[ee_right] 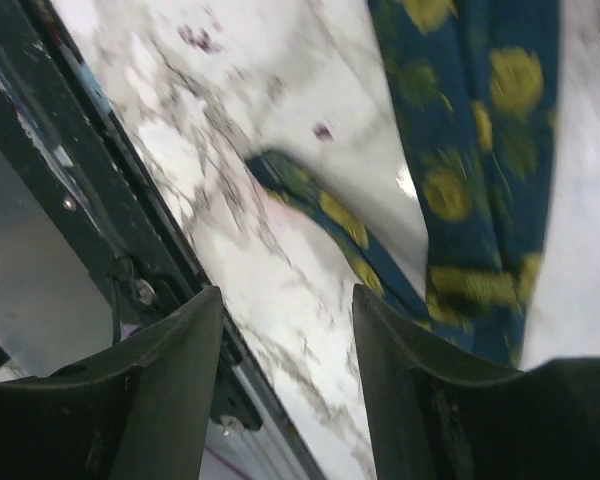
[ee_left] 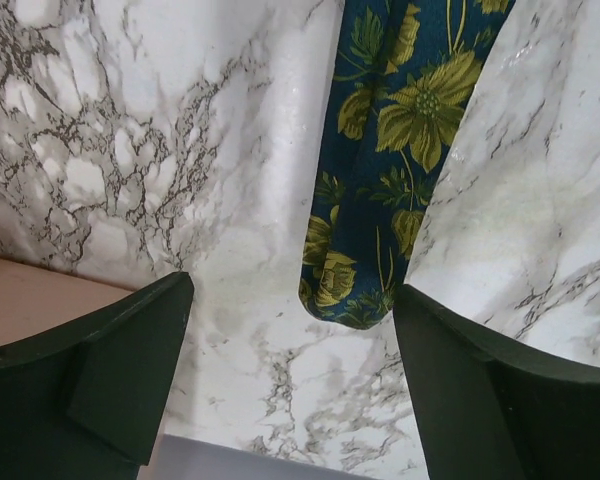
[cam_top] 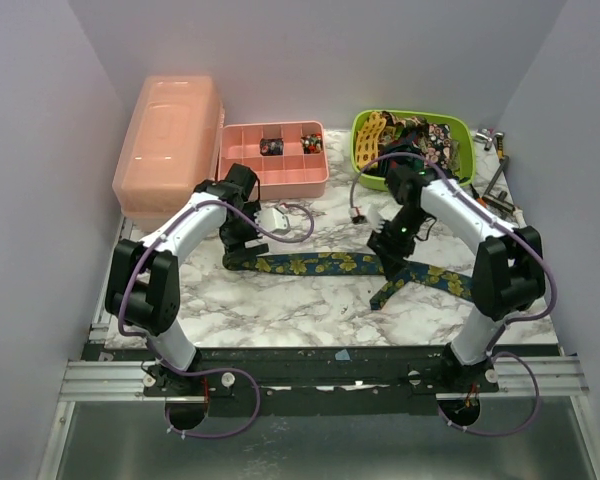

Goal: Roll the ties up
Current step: Flatten out the tie at the center of the board.

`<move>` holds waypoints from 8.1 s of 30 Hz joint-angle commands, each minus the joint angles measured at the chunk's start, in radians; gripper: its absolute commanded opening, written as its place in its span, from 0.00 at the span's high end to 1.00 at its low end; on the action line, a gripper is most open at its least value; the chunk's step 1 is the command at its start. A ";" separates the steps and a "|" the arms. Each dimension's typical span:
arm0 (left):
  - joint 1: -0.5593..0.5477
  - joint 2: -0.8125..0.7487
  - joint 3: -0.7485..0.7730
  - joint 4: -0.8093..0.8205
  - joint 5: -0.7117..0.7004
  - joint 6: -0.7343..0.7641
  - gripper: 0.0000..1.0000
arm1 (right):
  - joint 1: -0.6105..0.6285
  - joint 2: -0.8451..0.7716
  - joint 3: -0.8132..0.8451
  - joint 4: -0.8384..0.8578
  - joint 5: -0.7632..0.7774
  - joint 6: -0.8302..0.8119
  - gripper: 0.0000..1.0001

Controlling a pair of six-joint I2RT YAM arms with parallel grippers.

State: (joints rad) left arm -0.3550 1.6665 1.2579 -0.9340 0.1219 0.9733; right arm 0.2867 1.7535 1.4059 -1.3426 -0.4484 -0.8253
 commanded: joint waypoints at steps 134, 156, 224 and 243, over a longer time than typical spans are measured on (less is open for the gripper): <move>0.189 -0.403 -0.190 0.464 0.583 -0.739 0.03 | 0.173 0.113 -0.203 0.695 0.152 -0.174 0.04; 0.136 -0.323 -0.230 0.480 0.624 -0.654 0.23 | -0.103 0.259 -0.139 0.381 0.130 -0.375 0.67; -0.056 0.070 -0.317 1.101 0.847 -1.485 0.68 | 0.097 0.275 -0.111 0.549 -0.094 -0.176 0.57; -0.052 0.393 -0.221 1.024 0.812 -1.477 0.71 | 0.089 0.404 0.024 0.350 -0.129 -0.241 0.64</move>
State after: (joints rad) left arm -0.4152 2.0266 1.0683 0.1337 0.9581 -0.5247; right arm 0.3706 2.0468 1.4494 -0.8742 -0.5873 -1.0626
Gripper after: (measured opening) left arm 0.288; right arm 0.366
